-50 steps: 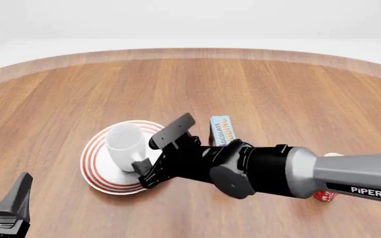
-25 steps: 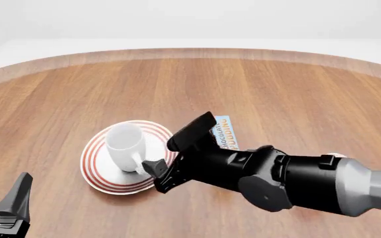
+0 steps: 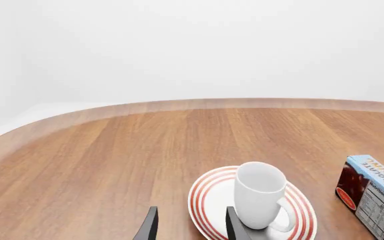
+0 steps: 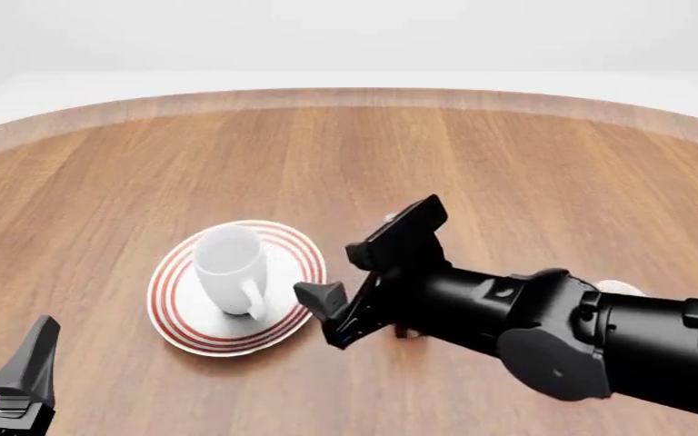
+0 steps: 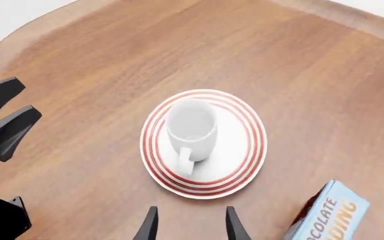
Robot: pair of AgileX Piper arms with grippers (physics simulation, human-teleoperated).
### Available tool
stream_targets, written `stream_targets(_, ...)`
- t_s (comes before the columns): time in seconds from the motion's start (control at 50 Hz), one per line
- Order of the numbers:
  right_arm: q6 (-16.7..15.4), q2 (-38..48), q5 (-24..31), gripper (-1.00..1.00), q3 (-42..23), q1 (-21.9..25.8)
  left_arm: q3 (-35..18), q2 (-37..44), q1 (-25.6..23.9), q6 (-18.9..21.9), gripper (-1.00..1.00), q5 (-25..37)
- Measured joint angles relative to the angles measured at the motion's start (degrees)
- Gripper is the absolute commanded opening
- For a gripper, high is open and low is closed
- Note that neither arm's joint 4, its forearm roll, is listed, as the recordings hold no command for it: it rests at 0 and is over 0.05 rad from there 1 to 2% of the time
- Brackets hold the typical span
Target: Pick up the white mug and put it on the plate, and put the chocolate pudding to the right of the plate.
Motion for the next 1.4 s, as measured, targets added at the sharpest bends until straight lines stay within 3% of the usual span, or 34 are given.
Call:
stream_targets(0.74, -1.3, -14.8, 4.0, 1.0, 7.9, -4.2, 0.0, 0.0, 0.0, 0.0, 1.0, 0.0)
stream_targets(1.4, -0.2, -27.3, 7.5, 1.0, 15.8, -6.8, 0.0, 0.0, 0.0, 0.0, 1.0, 0.0)
